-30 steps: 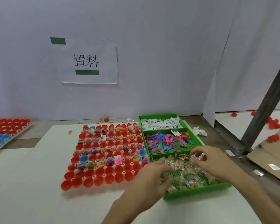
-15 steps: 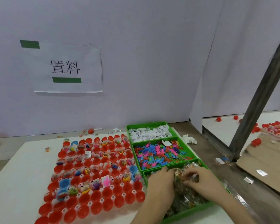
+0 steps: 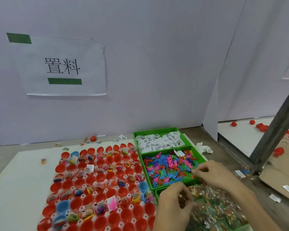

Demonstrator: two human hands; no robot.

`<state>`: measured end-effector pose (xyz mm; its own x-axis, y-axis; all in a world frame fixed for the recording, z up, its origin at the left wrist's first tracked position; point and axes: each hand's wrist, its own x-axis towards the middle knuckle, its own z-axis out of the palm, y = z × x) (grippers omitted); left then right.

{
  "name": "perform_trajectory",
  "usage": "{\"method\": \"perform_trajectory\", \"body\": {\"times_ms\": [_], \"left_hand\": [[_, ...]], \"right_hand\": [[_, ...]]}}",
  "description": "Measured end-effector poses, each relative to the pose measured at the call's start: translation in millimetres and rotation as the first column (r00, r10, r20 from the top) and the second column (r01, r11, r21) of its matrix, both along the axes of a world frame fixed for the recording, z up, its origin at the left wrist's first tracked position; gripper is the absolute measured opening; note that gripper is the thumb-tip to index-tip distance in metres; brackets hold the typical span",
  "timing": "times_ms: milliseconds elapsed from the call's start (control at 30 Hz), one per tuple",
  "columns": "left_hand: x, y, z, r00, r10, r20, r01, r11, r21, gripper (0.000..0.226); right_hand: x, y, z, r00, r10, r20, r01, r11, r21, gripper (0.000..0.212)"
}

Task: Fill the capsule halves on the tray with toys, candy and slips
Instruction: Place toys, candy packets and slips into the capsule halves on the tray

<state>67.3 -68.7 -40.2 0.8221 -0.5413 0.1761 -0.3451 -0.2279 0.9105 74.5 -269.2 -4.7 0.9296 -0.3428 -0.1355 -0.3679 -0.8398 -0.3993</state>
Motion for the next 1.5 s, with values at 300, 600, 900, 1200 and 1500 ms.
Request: {"method": "perform_trajectory", "body": {"times_ms": [300, 600, 900, 1200, 1500], "left_hand": [[-8, 20, -7, 0.984, 0.013, -0.18, -0.056, 0.97, -0.237, 0.014], [-9, 27, -1, 0.973, -0.082, -0.216, 0.008, 0.945, -0.326, 0.013], [-17, 47, 14, 0.936, -0.086, -0.341, -0.054, 0.923, -0.381, 0.018], [-19, 80, 34, 0.864, -0.022, -0.504, -0.225, 0.877, -0.424, 0.03], [-39, 111, 20, 0.902, 0.039, -0.431, -0.176, 0.943, -0.284, 0.036]], "right_hand": [[82, 19, -26, 0.955, -0.094, 0.281, 0.128, 0.986, -0.108, 0.021], [101, 12, -42, 0.887, -0.189, 0.42, 0.209, 0.978, -0.001, 0.01], [8, 46, 30, 0.767, -0.332, 0.549, -0.014, 0.847, 0.532, 0.007], [-73, 112, 40, 0.868, -0.012, 0.497, -0.371, 0.648, 0.665, 0.017], [-61, 127, 6, 0.857, 0.058, 0.513, -0.352, 0.793, 0.498, 0.018]]}}
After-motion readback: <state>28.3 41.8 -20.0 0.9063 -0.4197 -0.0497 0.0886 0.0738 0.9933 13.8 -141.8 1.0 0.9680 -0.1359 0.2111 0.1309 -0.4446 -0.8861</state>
